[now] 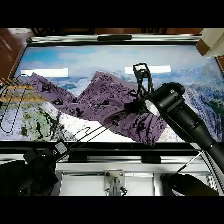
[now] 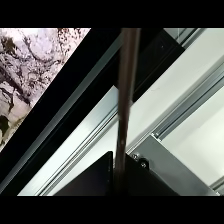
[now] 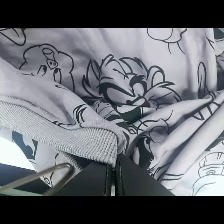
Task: Fold the shirts.
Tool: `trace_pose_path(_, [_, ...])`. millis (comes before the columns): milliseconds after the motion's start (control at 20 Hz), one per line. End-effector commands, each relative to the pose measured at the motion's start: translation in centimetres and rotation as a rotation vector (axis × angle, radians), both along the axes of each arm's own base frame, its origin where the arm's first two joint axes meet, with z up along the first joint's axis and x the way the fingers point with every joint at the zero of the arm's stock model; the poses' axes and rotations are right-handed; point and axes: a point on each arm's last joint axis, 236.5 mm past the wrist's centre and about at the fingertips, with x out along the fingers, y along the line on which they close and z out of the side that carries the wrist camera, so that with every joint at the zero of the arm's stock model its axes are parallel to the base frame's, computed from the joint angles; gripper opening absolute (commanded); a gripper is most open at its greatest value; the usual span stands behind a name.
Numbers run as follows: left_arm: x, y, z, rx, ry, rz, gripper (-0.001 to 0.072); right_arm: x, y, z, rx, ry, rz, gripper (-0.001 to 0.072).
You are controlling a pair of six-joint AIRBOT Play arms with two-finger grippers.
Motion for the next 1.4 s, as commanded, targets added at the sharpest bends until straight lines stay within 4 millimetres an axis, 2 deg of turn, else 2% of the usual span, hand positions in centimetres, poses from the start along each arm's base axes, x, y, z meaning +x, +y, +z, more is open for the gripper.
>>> trace_pose_path(0, [-0.9, 0.1, 0.1, 0.009, 0.000, -0.029, 0.0046, -0.3, -0.1, 0.1, -0.001, 0.006, 0.004, 0.0081])
trace_pose_path(150, [-1.7, -0.3, 0.1, 0.002, -0.004, -0.052, 0.0046, -0.3, 0.2, 0.1, 0.010, 0.009, 0.007, 0.0081])
trace_pose_path(250, [-1.6, 0.4, 0.1, 0.026, -0.015, -0.027, 0.0046, -0.5, 0.4, 0.0, 0.017, 0.018, 0.009, 0.0081])
trace_pose_path(450, [-0.5, 1.9, 0.8, 0.046, -0.062, 0.010, 0.0046, -0.8, 0.6, -0.1, 0.022, 0.027, 0.022, 0.0081])
trace_pose_path(550, [1.1, 2.2, 1.6, 0.037, -0.136, 0.033, 0.0046, -0.7, 0.7, 0.0, 0.024, 0.024, 0.023, 0.0081])
trace_pose_path(800, [2.1, -0.4, 1.3, -0.032, -0.182, -0.017, 0.0046, -0.5, 0.8, 0.1, 0.030, 0.014, 0.028, 0.0081])
trace_pose_path(950, [2.0, -0.3, 0.5, -0.003, -0.172, -0.022, 0.0046, -0.5, 0.8, 0.1, 0.029, 0.014, 0.028, 0.0081])
trace_pose_path(1350, [1.1, 2.1, 0.9, 0.014, -0.135, 0.007, 0.0046, -0.3, 0.9, 0.1, 0.042, 0.009, 0.013, 0.0081])
